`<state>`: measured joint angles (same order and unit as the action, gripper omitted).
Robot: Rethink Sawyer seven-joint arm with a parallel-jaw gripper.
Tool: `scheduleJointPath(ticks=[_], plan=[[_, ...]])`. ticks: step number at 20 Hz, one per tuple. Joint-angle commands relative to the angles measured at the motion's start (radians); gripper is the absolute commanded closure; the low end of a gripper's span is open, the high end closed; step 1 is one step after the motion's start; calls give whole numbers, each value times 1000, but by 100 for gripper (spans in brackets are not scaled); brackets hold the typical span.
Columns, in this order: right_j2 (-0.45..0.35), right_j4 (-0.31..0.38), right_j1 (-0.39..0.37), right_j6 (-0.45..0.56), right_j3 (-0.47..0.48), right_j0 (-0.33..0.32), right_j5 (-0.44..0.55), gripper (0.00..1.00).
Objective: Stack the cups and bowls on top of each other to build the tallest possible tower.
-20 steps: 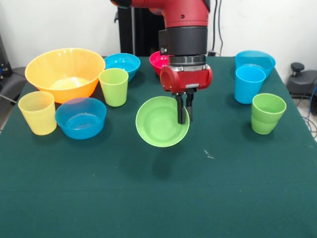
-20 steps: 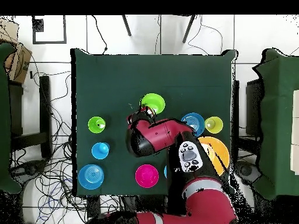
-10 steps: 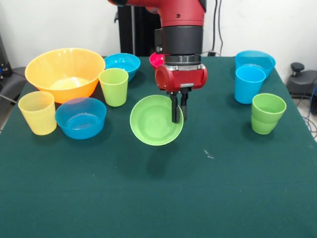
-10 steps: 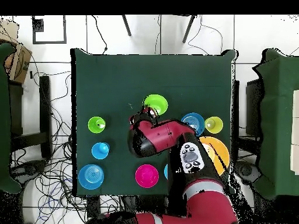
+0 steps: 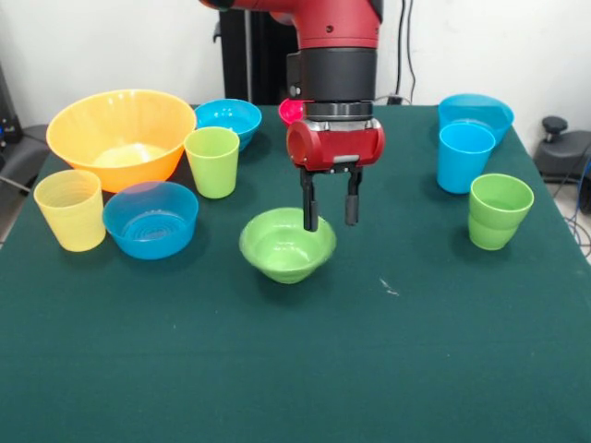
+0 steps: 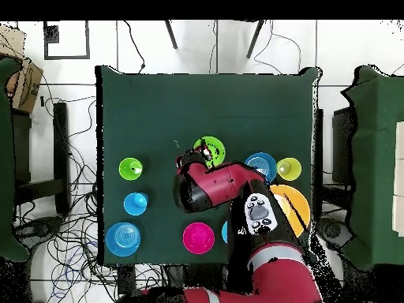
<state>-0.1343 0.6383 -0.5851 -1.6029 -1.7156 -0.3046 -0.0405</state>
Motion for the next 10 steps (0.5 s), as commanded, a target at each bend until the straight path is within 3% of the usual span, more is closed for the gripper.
scheduleJointPath(ticks=[1, 10], plan=[[-32, -22, 56, -112, -1, 7, 78, 0], [-29, -25, 55, -104, 1, 11, 85, 0]])
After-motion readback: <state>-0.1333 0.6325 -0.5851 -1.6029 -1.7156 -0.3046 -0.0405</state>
